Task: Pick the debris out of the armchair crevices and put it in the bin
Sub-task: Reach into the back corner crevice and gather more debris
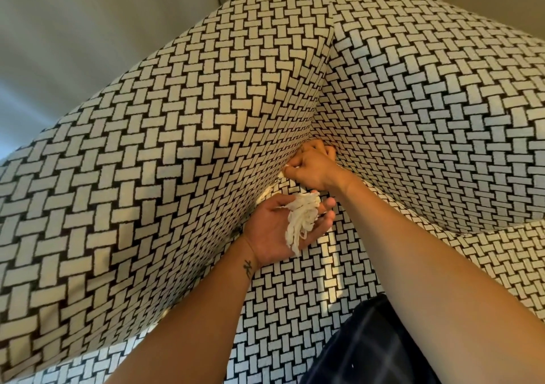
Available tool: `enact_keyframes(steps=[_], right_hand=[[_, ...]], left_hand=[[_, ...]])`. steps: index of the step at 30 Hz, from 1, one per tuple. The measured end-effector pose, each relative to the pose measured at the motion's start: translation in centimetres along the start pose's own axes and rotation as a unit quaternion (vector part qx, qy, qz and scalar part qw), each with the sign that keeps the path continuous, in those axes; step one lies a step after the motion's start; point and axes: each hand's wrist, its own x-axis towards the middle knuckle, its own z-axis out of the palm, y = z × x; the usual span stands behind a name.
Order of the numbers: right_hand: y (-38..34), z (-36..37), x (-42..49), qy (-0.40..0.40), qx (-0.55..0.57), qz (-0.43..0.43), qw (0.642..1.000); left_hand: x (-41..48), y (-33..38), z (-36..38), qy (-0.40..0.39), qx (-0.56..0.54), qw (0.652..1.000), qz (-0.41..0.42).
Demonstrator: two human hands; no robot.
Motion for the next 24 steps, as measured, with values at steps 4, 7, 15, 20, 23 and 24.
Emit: enact_keyframes(steps=[4, 7, 15, 20, 23, 24], right_hand=[[0.6, 0.4, -0.4, 0.041, 0.042, -0.031, 0.998], [0.2, 0.3, -0.3, 0.036, 0.018, -0.024, 0.999], [0.3, 0.2, -0.1, -0.007, -0.005, 0.014, 1.0], [0.7, 0.5, -0.1, 0.021, 0.042, -0.014, 0.999], [1.0, 0.4, -0.3, 0.028, 0.103, -0.017, 0.994], [1.2, 0.3, -0.5, 0.025, 0.135, -0.014, 0.99]], left_hand=[[0.0, 0.1, -0.1, -0.001, 0.006, 1.0, -0.002], [-0.1, 0.2, -0.5, 0.002, -0.001, 1.0, -0.01], [-0.2, 0.1, 0.1, -0.025, -0.031, 0.999, -0.02], [-0.2, 0.2, 0.2, -0.038, -0.044, 0.998, -0.036], [-0.2, 0.3, 0.2, -0.034, -0.048, 0.998, -0.035], [-0.2, 0.2, 0.2, -0.033, -0.045, 0.998, -0.035]])
